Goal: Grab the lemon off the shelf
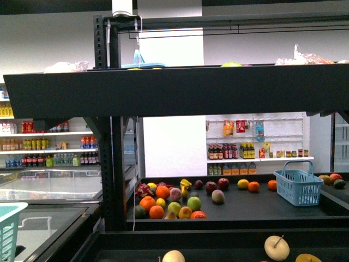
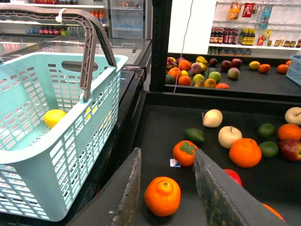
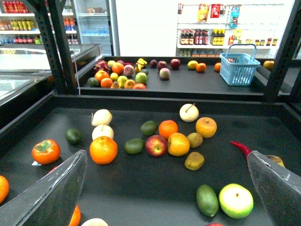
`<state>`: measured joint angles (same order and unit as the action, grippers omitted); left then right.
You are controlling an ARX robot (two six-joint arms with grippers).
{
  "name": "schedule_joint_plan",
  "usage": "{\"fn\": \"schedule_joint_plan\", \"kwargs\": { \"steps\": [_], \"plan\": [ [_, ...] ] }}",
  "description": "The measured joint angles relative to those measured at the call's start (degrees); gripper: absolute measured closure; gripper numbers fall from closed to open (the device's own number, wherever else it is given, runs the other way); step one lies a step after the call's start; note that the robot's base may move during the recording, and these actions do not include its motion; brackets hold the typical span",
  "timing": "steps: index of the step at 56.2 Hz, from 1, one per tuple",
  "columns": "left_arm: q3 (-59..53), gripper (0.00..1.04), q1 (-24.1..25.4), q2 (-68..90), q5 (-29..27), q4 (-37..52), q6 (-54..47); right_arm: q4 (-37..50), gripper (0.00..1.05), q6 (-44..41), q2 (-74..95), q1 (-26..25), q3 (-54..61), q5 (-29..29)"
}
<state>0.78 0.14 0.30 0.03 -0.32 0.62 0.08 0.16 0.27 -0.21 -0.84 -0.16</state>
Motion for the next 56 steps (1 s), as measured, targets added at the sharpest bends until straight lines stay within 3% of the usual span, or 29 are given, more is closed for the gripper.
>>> {"fn": "schedule_joint_plan", "kwargs": {
  "steps": [7,12,56],
  "plan": [
    [0.0,0.27,0.0,0.0,0.0,0.0,0.0,0.0,0.02,0.0,0.0,0.0,0.0,0.0],
    [0.0,0.06,0.0,0.0,0.0,0.0,0.0,0.0,0.02,0.0,0.0,0.0,0.0,0.0],
    [0.0,0.08,0.0,0.0,0.0,0.0,0.0,0.0,0.02,0.0,0.0,0.0,0.0,0.0]
  ]
}}
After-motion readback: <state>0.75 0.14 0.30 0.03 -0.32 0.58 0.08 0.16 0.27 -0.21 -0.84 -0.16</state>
